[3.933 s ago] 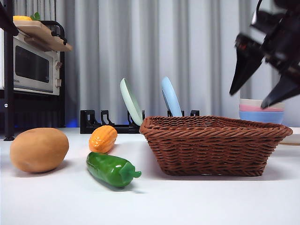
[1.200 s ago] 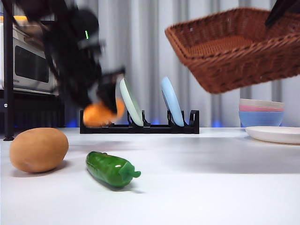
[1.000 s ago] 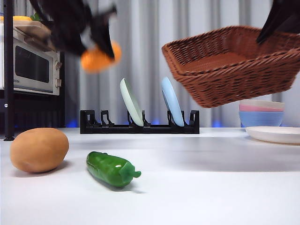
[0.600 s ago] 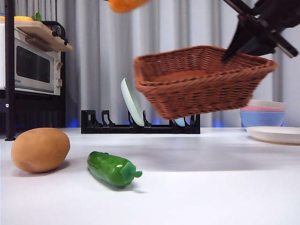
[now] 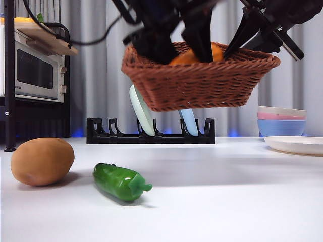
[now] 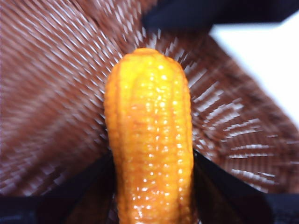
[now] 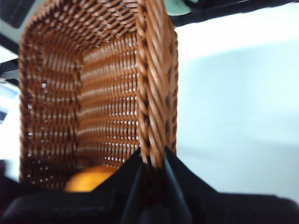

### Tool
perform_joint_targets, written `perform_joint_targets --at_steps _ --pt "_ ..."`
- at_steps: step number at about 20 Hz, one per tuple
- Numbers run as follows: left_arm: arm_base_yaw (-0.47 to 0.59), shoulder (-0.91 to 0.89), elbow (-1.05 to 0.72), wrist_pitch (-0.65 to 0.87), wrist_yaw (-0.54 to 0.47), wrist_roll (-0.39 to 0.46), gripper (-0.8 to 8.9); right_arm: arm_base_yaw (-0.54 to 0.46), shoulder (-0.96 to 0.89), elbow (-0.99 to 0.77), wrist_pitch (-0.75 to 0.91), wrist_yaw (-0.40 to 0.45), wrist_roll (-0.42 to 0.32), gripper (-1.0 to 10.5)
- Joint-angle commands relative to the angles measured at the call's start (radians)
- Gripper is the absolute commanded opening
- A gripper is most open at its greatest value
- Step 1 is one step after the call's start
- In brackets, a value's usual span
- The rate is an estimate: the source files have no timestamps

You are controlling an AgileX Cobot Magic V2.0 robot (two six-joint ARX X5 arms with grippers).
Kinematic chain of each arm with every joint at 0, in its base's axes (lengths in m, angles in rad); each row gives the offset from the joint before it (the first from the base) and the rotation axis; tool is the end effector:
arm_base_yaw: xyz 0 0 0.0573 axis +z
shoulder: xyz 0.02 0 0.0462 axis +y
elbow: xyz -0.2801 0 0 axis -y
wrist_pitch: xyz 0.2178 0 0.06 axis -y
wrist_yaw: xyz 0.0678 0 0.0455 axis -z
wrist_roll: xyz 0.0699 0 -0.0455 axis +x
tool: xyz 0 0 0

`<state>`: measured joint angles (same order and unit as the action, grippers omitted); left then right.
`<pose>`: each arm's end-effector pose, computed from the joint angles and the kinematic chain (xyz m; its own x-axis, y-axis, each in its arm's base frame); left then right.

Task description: Pick up the basket,pick up the corn from the table,pick up the potato from the table,pick up the cucumber from the table,put all items into the basket

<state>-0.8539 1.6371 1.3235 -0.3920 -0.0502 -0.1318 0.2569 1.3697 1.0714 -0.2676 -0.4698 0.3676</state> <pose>0.2451 -0.2759 0.2836 0.5374 -0.5402 -0.6477 0.6655 0.7433 -0.0678 0.2818 0.1068 0.3015 0.6129 0.6291 -0.4781 -0.3700 0.7631 0.5299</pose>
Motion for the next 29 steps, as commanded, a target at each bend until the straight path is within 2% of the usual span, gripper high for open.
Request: perform_joint_targets --at_steps 1,2,5,8,12,14,17,20,22,24,29 --pt "-0.003 0.01 -0.006 -0.005 -0.003 0.002 4.24 0.002 -0.003 0.011 0.019 -0.029 0.021 -0.1" --pt "-0.004 0.009 -0.006 0.003 -0.002 0.002 4.77 0.002 -0.003 0.011 0.019 -0.029 0.021 -0.1" --pt "-0.002 -0.005 -0.006 0.008 -0.008 0.001 4.73 0.001 -0.003 0.011 0.019 -0.029 0.021 -0.1" --pt "-0.002 -0.048 -0.006 0.0 -0.06 0.003 4.73 0.0 -0.003 0.011 0.019 -0.029 0.021 -0.1" --pt "-0.002 -0.199 -0.006 -0.072 -0.088 0.017 4.72 0.0 -0.003 0.011 0.019 -0.029 0.021 -0.1" --pt "-0.002 -0.304 -0.006 -0.177 -0.124 0.029 4.72 0.0 -0.003 0.011 0.021 -0.027 0.02 -0.1" --pt "0.001 -0.439 -0.006 -0.42 -0.191 0.021 4.72 0.0 -0.003 0.011 0.021 -0.027 0.016 -0.1" --pt "0.03 -0.494 -0.011 -0.643 -0.198 -0.032 4.72 0.0 -0.003 0.011 0.021 -0.027 0.011 -0.1" --pt "0.049 -0.497 -0.042 -0.718 -0.205 -0.066 4.72 -0.001 -0.003 0.011 0.021 -0.027 0.008 -0.1" --pt "0.06 -0.496 -0.11 -0.703 -0.21 -0.097 4.72 -0.001 -0.003 0.011 0.021 -0.027 0.004 -0.1" --pt "0.129 -0.493 -0.353 -0.532 -0.168 -0.131 4.72 -0.002 -0.003 0.011 0.02 -0.028 -0.002 -0.1"
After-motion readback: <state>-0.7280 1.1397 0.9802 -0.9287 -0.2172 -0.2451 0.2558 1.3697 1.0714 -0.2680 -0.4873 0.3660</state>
